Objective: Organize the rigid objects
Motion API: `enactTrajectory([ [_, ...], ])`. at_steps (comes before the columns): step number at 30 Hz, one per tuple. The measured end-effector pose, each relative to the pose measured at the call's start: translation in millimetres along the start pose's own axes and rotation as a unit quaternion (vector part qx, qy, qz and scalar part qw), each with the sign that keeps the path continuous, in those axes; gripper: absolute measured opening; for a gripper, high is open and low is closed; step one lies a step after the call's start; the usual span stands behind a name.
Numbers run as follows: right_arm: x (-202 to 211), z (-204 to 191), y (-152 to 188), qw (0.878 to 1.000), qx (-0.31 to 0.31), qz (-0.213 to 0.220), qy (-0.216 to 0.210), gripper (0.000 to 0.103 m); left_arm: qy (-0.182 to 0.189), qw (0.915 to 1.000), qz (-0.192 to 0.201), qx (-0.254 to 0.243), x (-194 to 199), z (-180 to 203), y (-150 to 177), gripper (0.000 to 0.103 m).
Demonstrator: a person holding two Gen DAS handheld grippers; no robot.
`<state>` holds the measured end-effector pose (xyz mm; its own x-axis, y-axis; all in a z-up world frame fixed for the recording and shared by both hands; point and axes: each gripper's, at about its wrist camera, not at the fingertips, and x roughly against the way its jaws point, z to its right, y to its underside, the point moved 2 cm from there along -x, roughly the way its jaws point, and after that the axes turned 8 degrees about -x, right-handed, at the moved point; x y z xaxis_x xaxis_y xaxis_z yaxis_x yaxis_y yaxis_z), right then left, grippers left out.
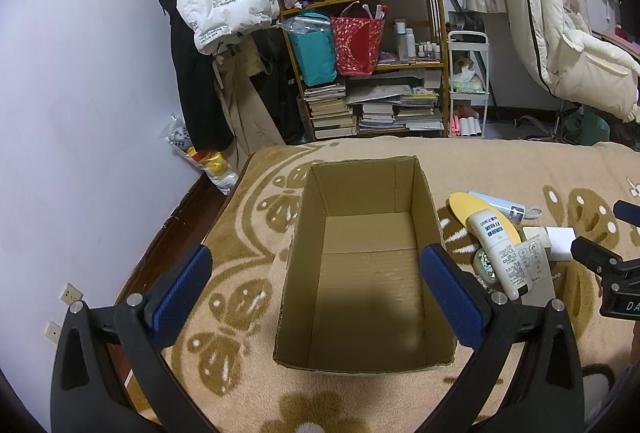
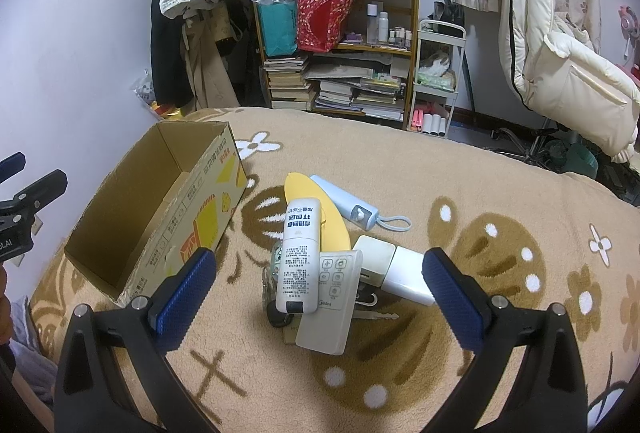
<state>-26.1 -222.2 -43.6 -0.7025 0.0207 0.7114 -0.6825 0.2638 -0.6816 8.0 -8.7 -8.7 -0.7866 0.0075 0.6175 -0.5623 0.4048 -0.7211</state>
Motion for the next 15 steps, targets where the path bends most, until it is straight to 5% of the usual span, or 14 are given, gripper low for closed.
enactTrajectory([
  [15,-3.2,2.6,2.0,1.000,0.000,-0.003,0.000,0.103,0.004,1.0000,-0.001,-0.002,-0.3,-2.5,0.2,0.103],
])
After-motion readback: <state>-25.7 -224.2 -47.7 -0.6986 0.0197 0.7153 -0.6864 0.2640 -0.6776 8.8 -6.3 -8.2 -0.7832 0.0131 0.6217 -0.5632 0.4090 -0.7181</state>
